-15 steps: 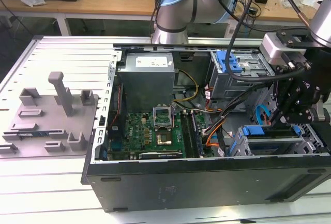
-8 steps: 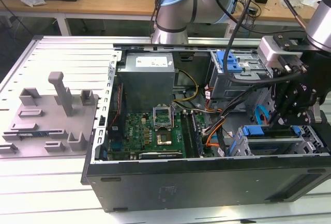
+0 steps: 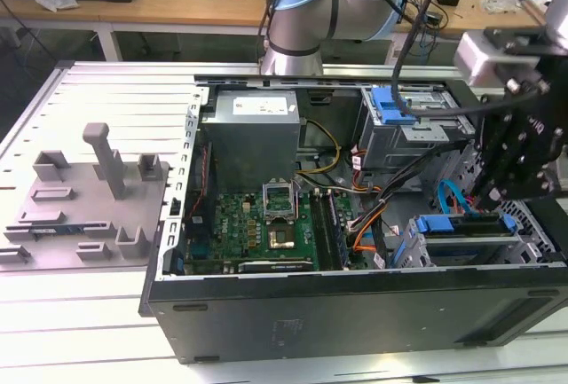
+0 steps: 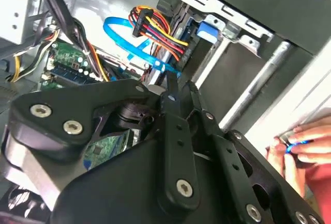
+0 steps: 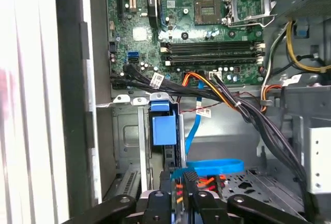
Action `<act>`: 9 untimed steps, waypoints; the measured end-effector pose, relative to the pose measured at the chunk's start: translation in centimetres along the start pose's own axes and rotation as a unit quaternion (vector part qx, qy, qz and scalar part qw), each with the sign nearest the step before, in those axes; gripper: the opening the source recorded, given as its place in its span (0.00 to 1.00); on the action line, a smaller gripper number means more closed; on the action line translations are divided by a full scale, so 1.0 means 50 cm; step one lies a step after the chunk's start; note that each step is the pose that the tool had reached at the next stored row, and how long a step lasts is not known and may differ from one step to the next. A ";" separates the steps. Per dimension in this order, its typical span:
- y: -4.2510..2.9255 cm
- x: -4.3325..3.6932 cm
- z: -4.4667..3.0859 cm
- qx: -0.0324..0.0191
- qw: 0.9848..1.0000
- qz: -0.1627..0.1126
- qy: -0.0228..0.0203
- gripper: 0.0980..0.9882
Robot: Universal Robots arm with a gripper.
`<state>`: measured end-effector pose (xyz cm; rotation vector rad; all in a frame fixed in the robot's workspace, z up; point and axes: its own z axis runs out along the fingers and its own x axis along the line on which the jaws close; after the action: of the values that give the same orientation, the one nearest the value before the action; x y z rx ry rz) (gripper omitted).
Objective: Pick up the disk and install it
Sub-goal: 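Insert the second disk wire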
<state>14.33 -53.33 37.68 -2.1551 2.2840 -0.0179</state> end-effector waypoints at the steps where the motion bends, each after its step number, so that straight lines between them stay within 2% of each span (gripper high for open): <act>1: -0.001 0.000 -0.018 0.000 1.000 0.000 0.000 0.16; 4: -0.001 -0.005 -0.020 0.000 1.000 0.000 0.002 0.14; 6: -0.001 -0.006 -0.020 0.000 1.000 0.000 0.002 0.01; 9: -0.001 -0.007 -0.020 0.000 1.000 0.000 0.002 0.01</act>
<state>14.37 -53.00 38.67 -2.1569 2.2859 -0.0222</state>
